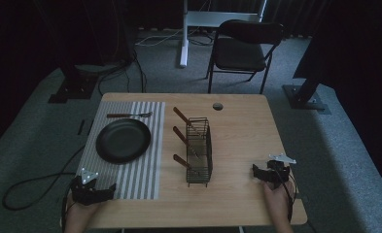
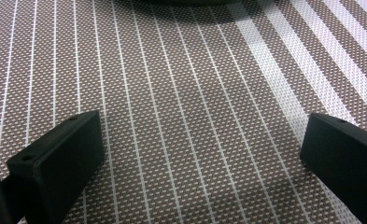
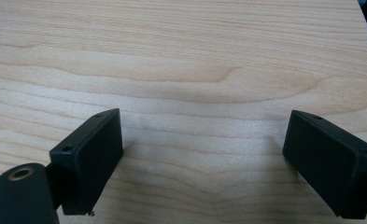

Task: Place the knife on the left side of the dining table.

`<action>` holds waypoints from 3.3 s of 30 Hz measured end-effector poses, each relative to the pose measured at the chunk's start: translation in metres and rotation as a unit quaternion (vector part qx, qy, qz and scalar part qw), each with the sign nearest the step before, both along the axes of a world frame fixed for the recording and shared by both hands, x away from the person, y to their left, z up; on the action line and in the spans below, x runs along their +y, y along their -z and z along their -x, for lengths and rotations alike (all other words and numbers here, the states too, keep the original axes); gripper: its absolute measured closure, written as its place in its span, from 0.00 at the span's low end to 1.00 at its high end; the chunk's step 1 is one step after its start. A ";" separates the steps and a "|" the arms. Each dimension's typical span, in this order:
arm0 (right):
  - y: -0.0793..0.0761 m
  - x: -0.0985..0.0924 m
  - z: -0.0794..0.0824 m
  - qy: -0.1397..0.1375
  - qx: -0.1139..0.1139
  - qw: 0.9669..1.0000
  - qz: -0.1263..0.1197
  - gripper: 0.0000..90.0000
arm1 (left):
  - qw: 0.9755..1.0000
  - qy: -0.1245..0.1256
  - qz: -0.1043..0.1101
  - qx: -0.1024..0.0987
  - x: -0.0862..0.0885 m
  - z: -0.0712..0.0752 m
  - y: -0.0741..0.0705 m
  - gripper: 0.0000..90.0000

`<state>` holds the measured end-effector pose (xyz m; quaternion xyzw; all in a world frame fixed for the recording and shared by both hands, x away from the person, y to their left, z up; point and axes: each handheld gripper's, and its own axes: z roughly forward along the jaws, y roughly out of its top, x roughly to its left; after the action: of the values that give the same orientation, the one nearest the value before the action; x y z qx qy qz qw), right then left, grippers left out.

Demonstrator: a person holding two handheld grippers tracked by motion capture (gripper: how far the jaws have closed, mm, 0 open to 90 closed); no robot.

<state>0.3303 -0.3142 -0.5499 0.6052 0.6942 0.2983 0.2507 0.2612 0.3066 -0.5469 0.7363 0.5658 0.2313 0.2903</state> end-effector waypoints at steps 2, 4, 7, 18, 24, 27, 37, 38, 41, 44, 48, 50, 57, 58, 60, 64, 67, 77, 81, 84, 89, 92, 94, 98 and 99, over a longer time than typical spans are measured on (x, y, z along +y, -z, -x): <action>0.000 0.000 0.000 0.000 0.000 1.000 0.000 0.12 | 1.000 0.000 0.000 0.000 0.000 0.000 0.000 0.00; 0.000 0.000 0.000 0.000 0.000 1.000 0.000 0.12 | 1.000 0.000 0.000 0.000 0.000 0.000 0.000 0.00; 0.000 0.000 0.000 0.000 0.000 1.000 0.000 0.12 | 1.000 0.000 0.000 0.000 0.000 0.000 0.000 0.00; 0.000 0.000 0.000 0.000 0.000 1.000 0.000 0.12 | 1.000 0.003 0.000 0.001 0.001 0.000 0.000 0.00; 0.000 0.000 0.000 0.000 0.000 1.000 0.000 0.12 | 1.000 0.012 -0.003 0.005 0.002 0.000 -0.001 0.00; 0.000 0.000 0.000 0.000 0.000 1.000 0.000 0.12 | 1.000 0.015 -0.005 0.003 0.002 0.000 -0.001 0.01; 0.000 0.000 0.000 0.000 0.000 1.000 0.000 0.12 | 0.999 0.035 0.005 0.011 -0.007 0.002 -0.007 0.02; 0.000 0.000 0.000 0.000 0.000 1.000 0.000 0.12 | 0.999 0.033 0.007 0.006 -0.009 0.002 -0.009 0.02; 0.000 0.000 0.000 0.000 0.000 1.000 0.000 0.12 | 0.999 0.044 0.004 0.004 -0.014 0.002 -0.013 0.02; 0.000 0.000 0.000 0.000 0.000 1.000 0.000 0.12 | 0.998 0.054 0.010 0.003 -0.019 0.002 -0.016 0.02; 0.000 0.000 0.000 0.000 0.000 1.000 0.000 0.12 | 0.998 0.067 0.021 0.000 -0.026 0.002 -0.023 0.02; 0.000 0.000 0.000 0.000 0.000 1.000 0.000 0.12 | 0.997 0.077 0.022 -0.001 -0.032 0.002 -0.027 0.02; 0.000 0.000 0.000 0.000 0.000 1.000 0.000 0.12 | 0.994 0.108 0.028 -0.011 -0.054 0.003 -0.044 0.02; 0.000 0.000 0.000 0.000 0.000 1.000 0.000 0.12 | 0.993 0.114 0.028 -0.015 -0.057 0.003 -0.048 0.02; 0.000 0.000 0.000 0.000 0.000 1.000 0.000 0.12 | 0.991 0.126 0.027 -0.022 -0.064 0.004 -0.054 0.02; 0.000 0.000 0.000 0.000 0.000 1.000 0.000 0.12 | 0.989 0.143 0.025 -0.031 -0.073 0.005 -0.061 0.02; 0.000 0.000 0.000 0.000 0.000 1.000 0.000 0.12 | 0.987 0.155 0.033 -0.031 -0.080 0.005 -0.067 0.02; 0.000 0.000 0.000 0.000 0.000 1.000 0.000 0.12 | 0.979 0.194 0.050 -0.045 -0.101 0.007 -0.087 0.02; 0.000 0.000 0.000 0.000 0.000 1.000 0.000 0.12 | 0.974 0.216 0.051 -0.052 -0.112 0.007 -0.096 0.02; 0.000 0.000 0.000 0.000 0.000 1.000 0.000 0.12 | 0.972 0.223 0.052 -0.057 -0.117 0.008 -0.100 0.02; 0.000 0.000 0.000 0.000 0.000 1.000 0.000 0.12 | 0.967 0.240 0.054 -0.067 -0.127 0.007 -0.111 0.02; 0.000 0.000 0.000 0.000 0.000 1.000 0.000 0.12 | 0.963 0.254 0.055 -0.072 -0.132 0.007 -0.117 0.02; 0.000 0.000 0.000 0.000 0.000 1.000 0.000 0.12 | 0.961 0.259 0.056 -0.076 -0.135 0.007 -0.119 0.02; 0.000 0.000 0.000 0.000 0.000 1.000 0.000 0.12 | 0.956 0.275 0.058 -0.087 -0.146 0.005 -0.128 0.02; 0.000 0.000 0.000 0.000 0.000 1.000 0.000 0.12 | 0.955 0.276 0.059 -0.090 -0.149 0.005 -0.130 0.02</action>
<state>0.3303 -0.3143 -0.5499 0.6049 0.6945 0.2981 0.2508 0.2566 0.1578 -0.4171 0.8214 0.3251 0.1733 0.4354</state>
